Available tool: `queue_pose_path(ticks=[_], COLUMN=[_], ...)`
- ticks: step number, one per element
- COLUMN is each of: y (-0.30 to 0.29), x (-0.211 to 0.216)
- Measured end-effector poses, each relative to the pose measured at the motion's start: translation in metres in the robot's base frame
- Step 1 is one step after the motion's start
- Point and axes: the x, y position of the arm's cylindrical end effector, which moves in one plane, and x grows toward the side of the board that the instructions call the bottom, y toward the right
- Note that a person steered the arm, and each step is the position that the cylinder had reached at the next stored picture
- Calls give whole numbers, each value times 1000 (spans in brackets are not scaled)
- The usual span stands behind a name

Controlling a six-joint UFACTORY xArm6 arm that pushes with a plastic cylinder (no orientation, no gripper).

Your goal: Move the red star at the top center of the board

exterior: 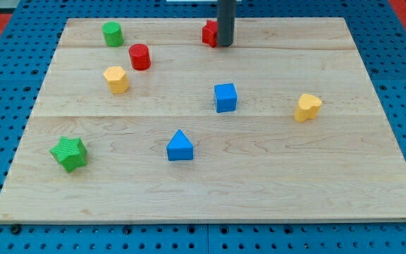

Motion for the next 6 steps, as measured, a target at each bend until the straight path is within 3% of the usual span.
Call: queue_pose_path(ticks=[1,2,4,5,6], y=[42,1,-26,7,-12], x=[-17,-35,-19,12,45])
